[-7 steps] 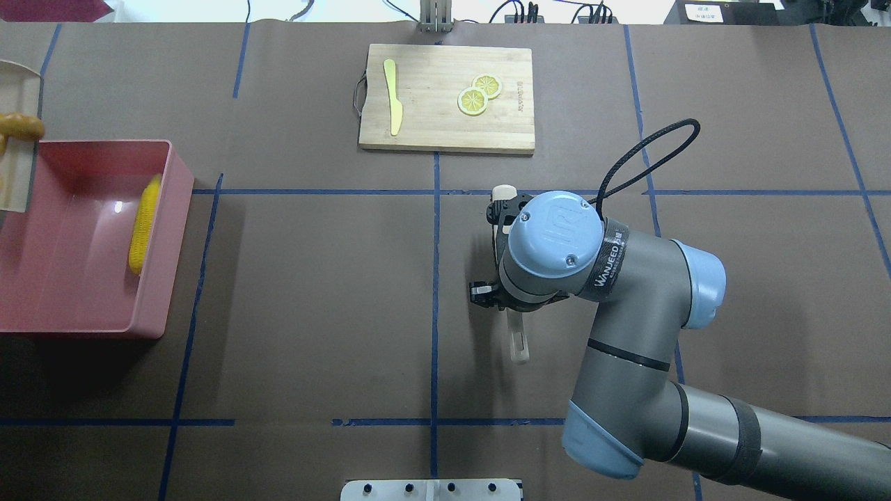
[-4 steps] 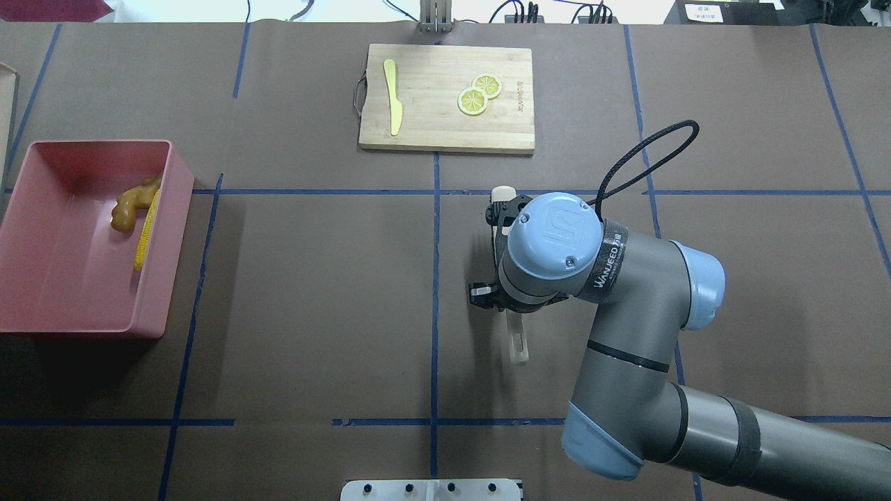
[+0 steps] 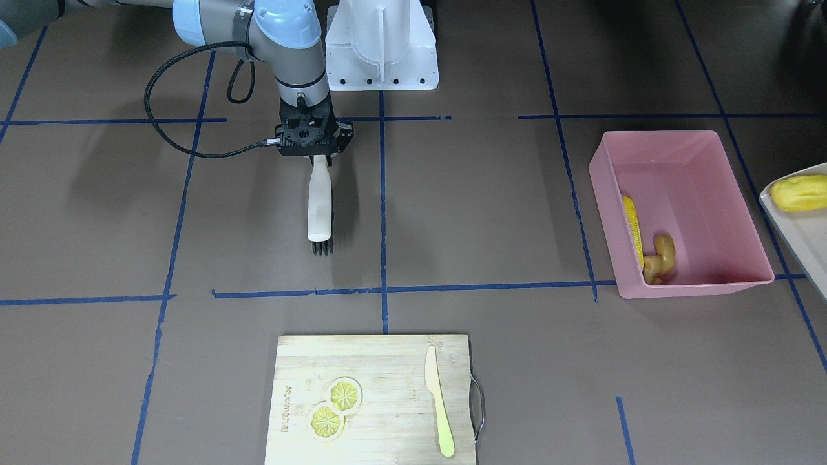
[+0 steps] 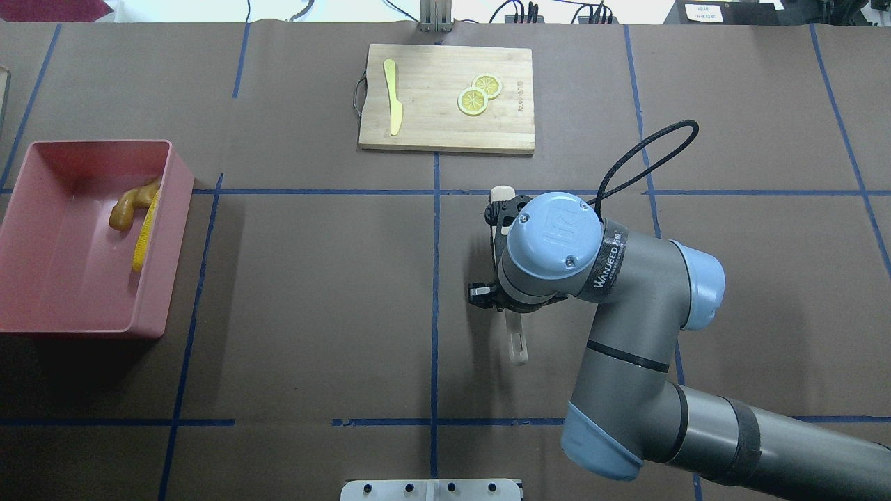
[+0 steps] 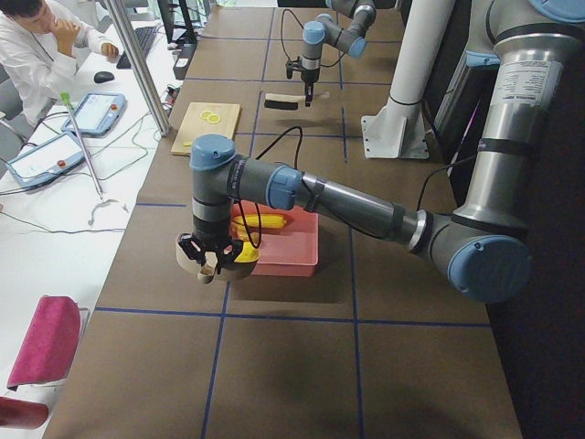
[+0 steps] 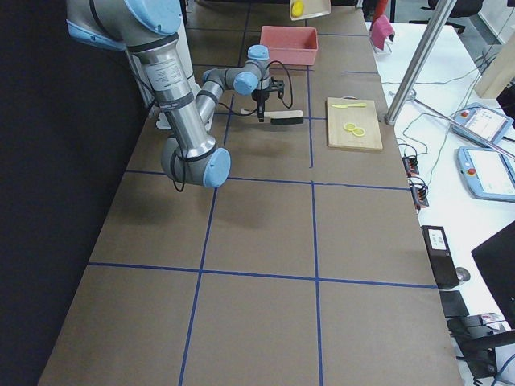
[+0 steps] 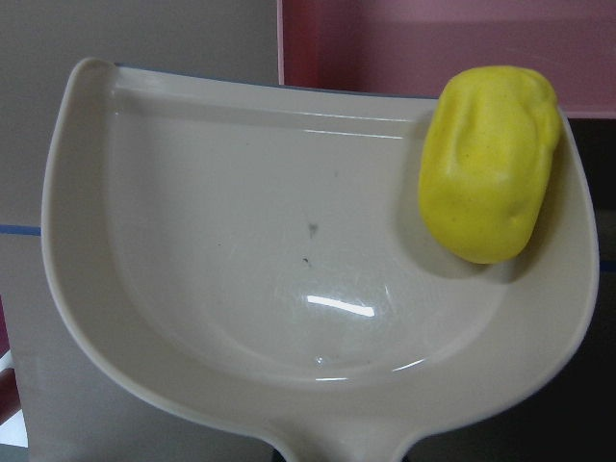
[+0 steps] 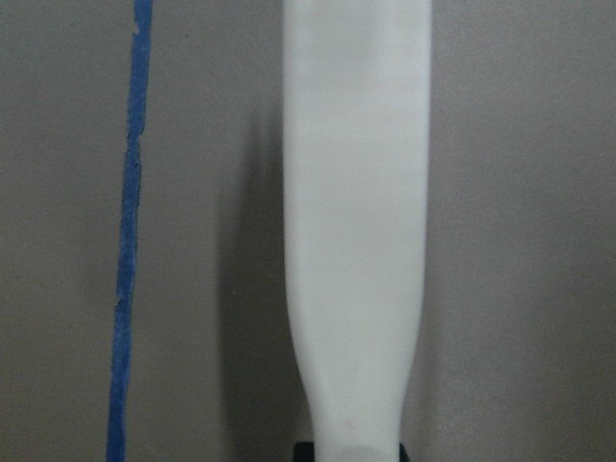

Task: Sweep and dump trash into bin
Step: 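Tip the dustpan with the left gripper to pour produce into the bin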

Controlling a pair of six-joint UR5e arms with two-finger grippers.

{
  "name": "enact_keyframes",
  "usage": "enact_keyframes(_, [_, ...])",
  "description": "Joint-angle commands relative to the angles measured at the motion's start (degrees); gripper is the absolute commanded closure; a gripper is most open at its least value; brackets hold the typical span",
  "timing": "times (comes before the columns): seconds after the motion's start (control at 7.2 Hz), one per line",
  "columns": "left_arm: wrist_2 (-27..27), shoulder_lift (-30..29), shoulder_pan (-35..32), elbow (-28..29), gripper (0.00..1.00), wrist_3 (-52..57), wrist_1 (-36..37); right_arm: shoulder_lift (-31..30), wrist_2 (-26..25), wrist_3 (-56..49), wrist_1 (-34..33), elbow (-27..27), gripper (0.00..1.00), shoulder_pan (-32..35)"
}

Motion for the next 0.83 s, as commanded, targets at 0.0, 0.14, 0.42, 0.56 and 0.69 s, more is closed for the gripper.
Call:
enact_keyframes(0.0, [-0.7, -1.1, 0.3, -0.4, 1.0, -2.2, 5.0, 0.0, 0.1, 0.0, 0.0, 0.0, 1.0, 0.0])
enact_keyframes(0.14, [-2.0, -1.9, 0.3, -0.4, 1.0, -3.6, 6.3, 0.2, 0.1, 0.1, 0.0, 0.0, 1.0, 0.0])
enact_keyframes(0.42, [-0.2, -3.5, 2.0, -1.8, 1.0, -4.2, 6.4, 0.0, 0.1, 0.0, 0.1, 0.0, 1.0, -0.1])
enact_keyframes(0.56, [2.1, -3.4, 3.4, -2.7, 1.0, -4.1, 6.9, 0.0, 0.1, 0.0, 0.1, 0.0, 1.0, -0.1])
enact_keyframes(0.69, [1.9, -3.1, 3.5, -2.6, 1.0, -4.0, 6.9, 0.0, 0.1, 0.0, 0.1, -0.1, 1.0, -0.1])
